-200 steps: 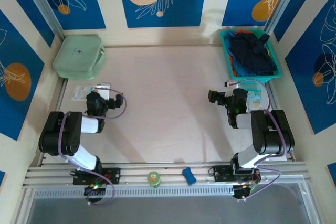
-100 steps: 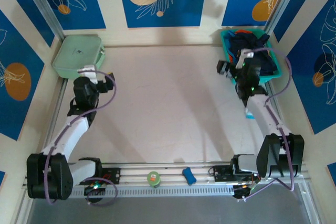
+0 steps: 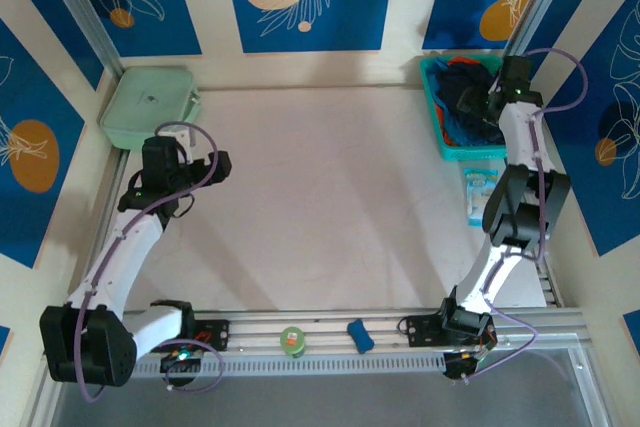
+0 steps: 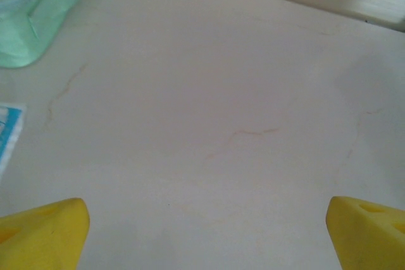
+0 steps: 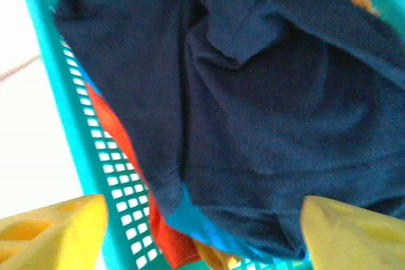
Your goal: Fold and stack the t-shirts
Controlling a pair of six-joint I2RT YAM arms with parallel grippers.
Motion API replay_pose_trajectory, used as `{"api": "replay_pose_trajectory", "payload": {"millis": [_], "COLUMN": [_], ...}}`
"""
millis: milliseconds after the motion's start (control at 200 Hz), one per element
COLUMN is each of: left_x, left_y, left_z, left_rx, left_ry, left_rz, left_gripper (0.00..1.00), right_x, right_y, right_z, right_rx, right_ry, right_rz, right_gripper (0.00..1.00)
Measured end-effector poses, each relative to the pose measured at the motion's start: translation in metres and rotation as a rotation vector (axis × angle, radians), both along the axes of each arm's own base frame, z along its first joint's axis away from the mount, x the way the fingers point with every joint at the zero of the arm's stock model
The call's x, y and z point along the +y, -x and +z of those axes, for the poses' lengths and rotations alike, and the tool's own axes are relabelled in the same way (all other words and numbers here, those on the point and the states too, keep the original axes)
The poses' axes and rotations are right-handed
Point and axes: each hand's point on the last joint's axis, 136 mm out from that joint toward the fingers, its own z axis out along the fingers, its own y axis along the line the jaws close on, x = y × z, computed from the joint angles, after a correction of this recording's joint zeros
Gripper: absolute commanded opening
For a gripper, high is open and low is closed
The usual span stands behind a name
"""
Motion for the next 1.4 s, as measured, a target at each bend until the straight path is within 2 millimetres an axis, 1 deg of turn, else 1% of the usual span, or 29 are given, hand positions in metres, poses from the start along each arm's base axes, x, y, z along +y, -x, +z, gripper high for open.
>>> {"api": "replay_pose_trajectory", "payload": {"millis": [135,185,250,265,350,400,435,460,480,530,580,680,775,846,956,971,1056,1071,1141,1186,1236,1281,1331,1396], "left_x": [-0.010,-0.015,-0.019,-0.020,-0.024,-0.025,-0.025,-0.026,-0.026,-0.027,-0.028,-0.032,-0.038,-0.044,-0.055,-0.056,-0.061,-0.062,-0.064,-0.065,-0.066,-0.066,-0.065,-0.064], "left_y": [0.008,0.010,0.012,0.013,0.014,0.015,0.016,0.016,0.017,0.017,0.016,0.016,0.018,0.019,0.021,0.021,0.023,0.023,0.025,0.026,0.026,0.027,0.029,0.031], "left_z": [-0.007,-0.009,-0.011,-0.011,-0.012,-0.013,-0.013,-0.014,-0.014,-0.012,-0.009,-0.002,0.006,0.013,0.025,0.026,0.030,0.030,0.031,0.032,0.034,0.036,0.038,0.043], "left_rx": [0.045,0.055,0.065,0.066,0.072,0.075,0.079,0.082,0.083,0.083,0.078,0.069,0.063,0.054,0.037,0.035,0.034,0.033,0.036,0.036,0.033,0.030,0.028,0.020], "left_ry": [0.022,0.024,0.024,0.024,0.023,0.022,0.021,0.020,0.019,0.018,0.015,0.010,0.002,-0.006,-0.009,-0.009,-0.011,-0.011,-0.015,-0.015,-0.014,-0.014,-0.013,-0.013], "left_rz": [-0.026,-0.038,-0.050,-0.053,-0.064,-0.068,-0.069,-0.070,-0.070,-0.073,-0.074,-0.083,-0.099,-0.113,-0.141,-0.144,-0.161,-0.163,-0.168,-0.171,-0.174,-0.174,-0.174,-0.172], "left_gripper": [0.95,0.95,0.95,0.95,0.95,0.95,0.95,0.94,0.95,0.94,0.94,0.93,0.93,0.92,0.92,0.92,0.92,0.92,0.93,0.93,0.93,0.93,0.92,0.93], "right_x": [0.001,0.003,0.007,0.008,0.013,0.014,0.015,0.016,0.017,0.017,0.017,0.017,0.021,0.026,0.040,0.043,0.060,0.064,0.081,0.093,0.109,0.125,0.144,0.176], "right_y": [-0.022,-0.026,-0.029,-0.029,-0.032,-0.035,-0.037,-0.039,-0.040,-0.041,-0.040,-0.039,-0.034,-0.026,-0.010,-0.006,0.011,0.016,0.031,0.040,0.049,0.056,0.062,0.072], "right_z": [-0.026,-0.033,-0.041,-0.043,-0.047,-0.049,-0.050,-0.050,-0.051,-0.051,-0.052,-0.046,-0.028,-0.003,0.054,0.065,0.112,0.123,0.156,0.174,0.188,0.196,0.199,0.200], "right_rx": [0.068,0.085,0.108,0.115,0.129,0.135,0.138,0.139,0.141,0.145,0.150,0.142,0.116,0.073,-0.041,-0.064,-0.164,-0.188,-0.264,-0.306,-0.343,-0.363,-0.373,-0.375], "right_ry": [-0.015,-0.015,-0.017,-0.015,-0.014,-0.007,-0.008,-0.005,-0.010,-0.008,-0.011,-0.005,0.009,0.022,0.048,0.053,0.064,0.065,0.065,0.058,0.053,0.046,0.036,0.018], "right_rz": [0.037,0.050,0.063,0.069,0.081,0.095,0.098,0.103,0.099,0.101,0.097,0.094,0.096,0.101,0.120,0.125,0.153,0.162,0.196,0.224,0.260,0.297,0.342,0.417], "right_gripper": [0.77,0.77,0.73,0.71,0.53,0.36,0.19,0.11,0.06,0.00,0.00,0.00,0.00,0.00,0.00,0.00,0.00,0.00,0.00,0.00,0.00,0.00,0.00,0.00]}}
